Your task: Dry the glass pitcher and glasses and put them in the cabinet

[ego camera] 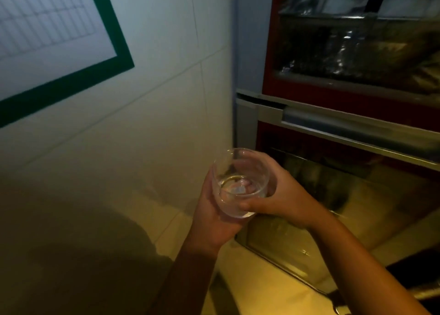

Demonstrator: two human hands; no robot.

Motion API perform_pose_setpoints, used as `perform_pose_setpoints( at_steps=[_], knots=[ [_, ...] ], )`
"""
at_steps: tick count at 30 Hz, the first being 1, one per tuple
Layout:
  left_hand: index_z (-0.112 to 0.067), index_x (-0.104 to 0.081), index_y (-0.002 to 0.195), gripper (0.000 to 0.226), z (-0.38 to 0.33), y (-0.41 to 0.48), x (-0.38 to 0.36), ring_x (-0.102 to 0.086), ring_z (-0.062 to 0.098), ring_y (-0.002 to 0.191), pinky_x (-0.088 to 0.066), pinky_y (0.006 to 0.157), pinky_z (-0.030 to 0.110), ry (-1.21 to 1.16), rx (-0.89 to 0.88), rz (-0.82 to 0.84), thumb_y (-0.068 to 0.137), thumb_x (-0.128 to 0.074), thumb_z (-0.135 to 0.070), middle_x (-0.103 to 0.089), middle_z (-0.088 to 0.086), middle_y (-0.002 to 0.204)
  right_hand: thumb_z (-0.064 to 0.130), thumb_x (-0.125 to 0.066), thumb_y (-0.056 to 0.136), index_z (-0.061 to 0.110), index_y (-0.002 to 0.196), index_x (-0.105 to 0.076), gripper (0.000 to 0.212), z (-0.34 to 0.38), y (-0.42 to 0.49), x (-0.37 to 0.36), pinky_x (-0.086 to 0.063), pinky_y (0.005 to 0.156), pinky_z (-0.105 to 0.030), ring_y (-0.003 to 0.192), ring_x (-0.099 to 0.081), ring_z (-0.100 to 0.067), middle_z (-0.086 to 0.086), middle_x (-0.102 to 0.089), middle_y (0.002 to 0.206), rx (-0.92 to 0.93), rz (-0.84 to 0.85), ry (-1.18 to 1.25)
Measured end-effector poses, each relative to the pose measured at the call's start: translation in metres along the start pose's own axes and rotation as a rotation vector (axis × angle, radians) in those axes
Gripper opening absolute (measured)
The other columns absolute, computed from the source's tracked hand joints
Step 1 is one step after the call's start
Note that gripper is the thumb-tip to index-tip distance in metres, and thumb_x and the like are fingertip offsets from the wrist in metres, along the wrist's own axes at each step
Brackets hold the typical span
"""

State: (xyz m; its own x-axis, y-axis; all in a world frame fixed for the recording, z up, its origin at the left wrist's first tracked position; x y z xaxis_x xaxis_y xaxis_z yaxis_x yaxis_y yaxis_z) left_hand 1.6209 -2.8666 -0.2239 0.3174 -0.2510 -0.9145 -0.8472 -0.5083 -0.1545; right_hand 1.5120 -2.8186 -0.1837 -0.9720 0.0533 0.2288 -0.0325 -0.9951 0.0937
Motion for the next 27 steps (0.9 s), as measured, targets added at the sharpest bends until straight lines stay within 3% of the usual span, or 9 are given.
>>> perform_pose_setpoints(
  at_steps=[3, 7, 10, 12, 14, 19, 24, 27],
  knots=[
    [-0.011, -0.025, 0.145, 0.100, -0.014, 0.018, 0.004, -0.053, 0.036, 0.112, -0.052, 0.082, 0.045, -0.035, 0.120, 0.076, 0.065, -0.080, -0.037, -0.041, 0.019, 0.135, 0.028, -0.085, 0.056, 0.041, 0.122, -0.039, 0.081, 0.005, 0.004, 0.000, -0.045, 0.084, -0.008, 0.112, -0.049, 0.008, 0.019, -0.051, 0.123, -0.005, -0.150, -0.022],
    [-0.009, -0.033, 0.141, 0.093, -0.026, 0.030, 0.002, -0.056, 0.036, 0.110, -0.053, 0.081, 0.044, 0.025, 0.266, 0.152, 0.066, -0.078, -0.040, -0.048, 0.020, 0.131, 0.035, -0.078, 0.053, 0.045, 0.113, -0.041, 0.072, 0.012, 0.002, -0.005, -0.045, 0.079, -0.005, 0.103, -0.051, 0.016, 0.023, -0.052, 0.117, -0.041, -0.332, -0.029],
    [-0.003, -0.054, 0.126, 0.065, -0.027, 0.037, 0.002, -0.058, 0.032, 0.108, -0.052, 0.085, 0.040, 0.154, 0.316, 0.171, 0.082, -0.056, -0.051, -0.058, 0.020, 0.121, 0.040, -0.078, 0.051, 0.039, 0.118, -0.041, 0.077, 0.015, -0.002, -0.004, -0.047, 0.080, -0.007, 0.104, -0.052, 0.011, 0.022, -0.052, 0.117, -0.072, -0.434, -0.048],
    [-0.002, -0.062, 0.117, 0.066, -0.027, 0.040, 0.003, -0.062, 0.031, 0.102, -0.053, 0.084, 0.038, 0.184, 0.309, 0.146, 0.090, -0.035, -0.056, -0.062, 0.020, 0.115, 0.040, -0.083, 0.052, 0.035, 0.122, -0.041, 0.082, 0.017, -0.003, -0.003, -0.048, 0.085, -0.015, 0.109, -0.052, 0.004, 0.020, -0.052, 0.119, -0.092, -0.481, -0.068],
    [-0.003, -0.067, 0.108, 0.068, -0.029, 0.042, 0.003, -0.065, 0.031, 0.095, -0.055, 0.077, 0.038, 0.201, 0.311, 0.133, 0.091, -0.029, -0.056, -0.065, 0.020, 0.109, 0.039, -0.084, 0.051, 0.034, 0.124, -0.042, 0.084, 0.019, -0.003, -0.003, -0.048, 0.088, -0.020, 0.110, -0.052, 0.000, 0.017, -0.053, 0.121, -0.108, -0.526, -0.071],
    [-0.005, -0.061, 0.117, 0.064, -0.036, 0.043, 0.001, -0.065, 0.035, 0.095, -0.056, 0.074, 0.043, 0.205, 0.318, 0.150, 0.086, -0.037, -0.056, -0.061, 0.023, 0.116, 0.042, -0.077, 0.045, 0.033, 0.122, -0.042, 0.085, 0.020, 0.000, -0.009, -0.047, 0.091, -0.025, 0.114, -0.051, -0.006, 0.011, -0.053, 0.124, -0.124, -0.645, -0.065],
    [-0.007, -0.070, 0.105, 0.062, -0.043, 0.045, -0.001, -0.067, 0.033, 0.090, -0.058, 0.069, 0.041, 0.228, 0.332, 0.182, 0.080, -0.040, -0.055, -0.065, 0.022, 0.109, 0.042, -0.076, 0.044, 0.030, 0.128, -0.040, 0.092, 0.021, 0.007, -0.013, -0.046, 0.096, -0.032, 0.118, -0.049, -0.011, 0.007, -0.049, 0.130, -0.153, -0.653, -0.053],
    [-0.008, -0.060, 0.121, 0.064, -0.046, 0.049, -0.001, -0.066, 0.032, 0.093, -0.057, 0.069, 0.039, 0.230, 0.342, 0.150, 0.082, -0.040, -0.055, -0.063, 0.022, 0.114, 0.041, -0.076, 0.045, 0.028, 0.131, -0.038, 0.095, 0.021, 0.012, -0.011, -0.046, 0.096, -0.032, 0.119, -0.048, -0.012, 0.004, -0.047, 0.134, -0.153, -0.638, -0.015]
  ],
)
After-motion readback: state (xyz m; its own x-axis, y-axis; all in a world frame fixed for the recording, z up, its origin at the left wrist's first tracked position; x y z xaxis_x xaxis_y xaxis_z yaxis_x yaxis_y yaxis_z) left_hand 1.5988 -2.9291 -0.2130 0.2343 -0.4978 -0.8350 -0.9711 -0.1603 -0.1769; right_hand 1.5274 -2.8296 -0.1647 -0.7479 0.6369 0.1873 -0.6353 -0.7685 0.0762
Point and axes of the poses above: each hand's wrist, its own y-axis towards the middle knuckle, its own x-axis out of the back of the hand, z = x × y, the point moved 2 cm from there along y, towards the middle knuckle
